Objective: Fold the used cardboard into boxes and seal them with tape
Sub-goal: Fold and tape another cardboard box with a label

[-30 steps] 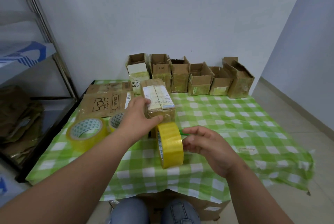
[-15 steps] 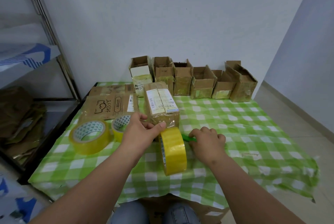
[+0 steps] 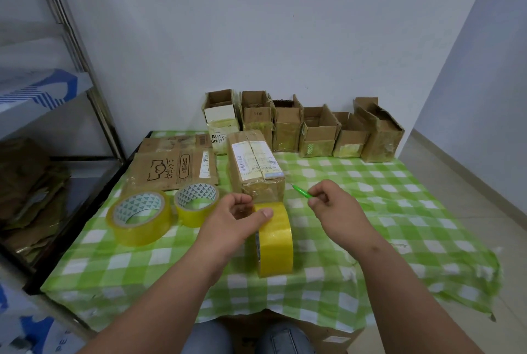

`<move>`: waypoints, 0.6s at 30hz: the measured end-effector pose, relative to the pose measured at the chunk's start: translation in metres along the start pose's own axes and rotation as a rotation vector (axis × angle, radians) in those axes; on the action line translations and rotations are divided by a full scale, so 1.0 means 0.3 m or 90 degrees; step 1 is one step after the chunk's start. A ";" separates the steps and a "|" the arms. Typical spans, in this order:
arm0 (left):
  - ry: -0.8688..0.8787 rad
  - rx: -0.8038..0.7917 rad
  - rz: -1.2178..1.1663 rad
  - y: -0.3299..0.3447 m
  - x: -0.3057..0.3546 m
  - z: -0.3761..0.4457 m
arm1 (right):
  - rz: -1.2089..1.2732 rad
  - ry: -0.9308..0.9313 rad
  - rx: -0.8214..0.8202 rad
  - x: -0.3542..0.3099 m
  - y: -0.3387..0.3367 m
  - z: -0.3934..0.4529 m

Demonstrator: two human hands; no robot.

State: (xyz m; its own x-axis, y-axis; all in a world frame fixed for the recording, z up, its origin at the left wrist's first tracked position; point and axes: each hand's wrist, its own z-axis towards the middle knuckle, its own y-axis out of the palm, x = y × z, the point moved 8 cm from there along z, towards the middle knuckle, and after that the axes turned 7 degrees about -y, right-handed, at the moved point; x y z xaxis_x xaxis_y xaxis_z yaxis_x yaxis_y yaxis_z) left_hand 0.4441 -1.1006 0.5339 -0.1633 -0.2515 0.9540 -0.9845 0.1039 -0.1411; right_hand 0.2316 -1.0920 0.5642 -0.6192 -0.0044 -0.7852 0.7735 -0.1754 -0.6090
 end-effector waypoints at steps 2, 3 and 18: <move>0.002 -0.027 0.015 0.009 -0.015 -0.004 | 0.025 -0.039 -0.007 -0.046 -0.006 -0.002; 0.001 -0.031 0.009 0.011 -0.019 -0.007 | 0.029 -0.053 -0.010 -0.062 -0.009 -0.003; -0.024 -0.080 -0.076 0.033 -0.043 0.004 | -0.099 -0.141 -0.107 -0.189 0.063 0.018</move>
State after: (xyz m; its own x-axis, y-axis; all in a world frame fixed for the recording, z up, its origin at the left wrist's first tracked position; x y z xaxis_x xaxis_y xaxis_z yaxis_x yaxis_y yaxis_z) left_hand 0.4364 -1.0975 0.5198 -0.0509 -0.3045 0.9512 -0.9818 0.1898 0.0082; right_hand 0.2805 -1.1004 0.5979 -0.7314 -0.2076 -0.6496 0.6679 -0.0258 -0.7438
